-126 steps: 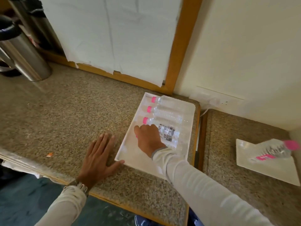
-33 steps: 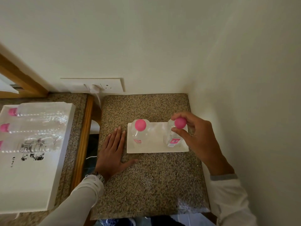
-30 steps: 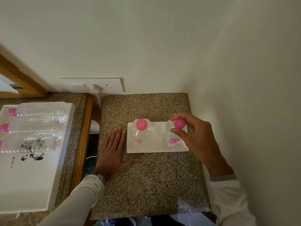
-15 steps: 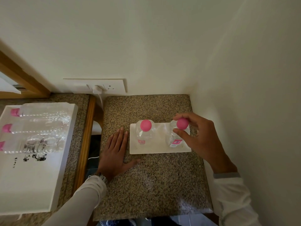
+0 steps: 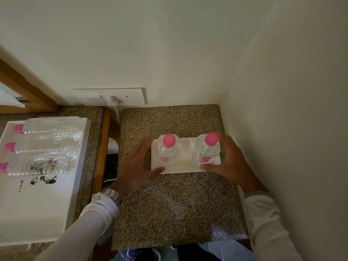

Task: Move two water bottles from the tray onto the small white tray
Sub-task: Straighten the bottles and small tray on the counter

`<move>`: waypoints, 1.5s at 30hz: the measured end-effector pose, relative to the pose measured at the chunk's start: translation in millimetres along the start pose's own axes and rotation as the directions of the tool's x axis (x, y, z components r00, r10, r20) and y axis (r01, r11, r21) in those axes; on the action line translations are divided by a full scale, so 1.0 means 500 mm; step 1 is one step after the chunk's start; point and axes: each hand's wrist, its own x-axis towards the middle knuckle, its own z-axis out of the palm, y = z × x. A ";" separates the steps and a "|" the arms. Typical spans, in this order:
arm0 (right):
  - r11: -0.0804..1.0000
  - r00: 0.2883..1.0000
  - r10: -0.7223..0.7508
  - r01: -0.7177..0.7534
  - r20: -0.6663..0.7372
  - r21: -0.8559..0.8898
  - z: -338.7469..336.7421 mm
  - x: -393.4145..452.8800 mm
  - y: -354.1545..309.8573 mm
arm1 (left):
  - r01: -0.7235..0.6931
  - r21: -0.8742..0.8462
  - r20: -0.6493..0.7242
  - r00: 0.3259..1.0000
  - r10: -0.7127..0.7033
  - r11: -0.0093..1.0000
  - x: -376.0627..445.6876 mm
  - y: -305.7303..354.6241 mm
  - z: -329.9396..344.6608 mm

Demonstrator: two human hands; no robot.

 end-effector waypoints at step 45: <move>0.943 0.950 0.285 -0.302 -0.132 -0.141 0.045 0.131 0.091 | 0.172 -0.107 -0.066 0.982 -0.179 0.979 0.085 0.013 0.001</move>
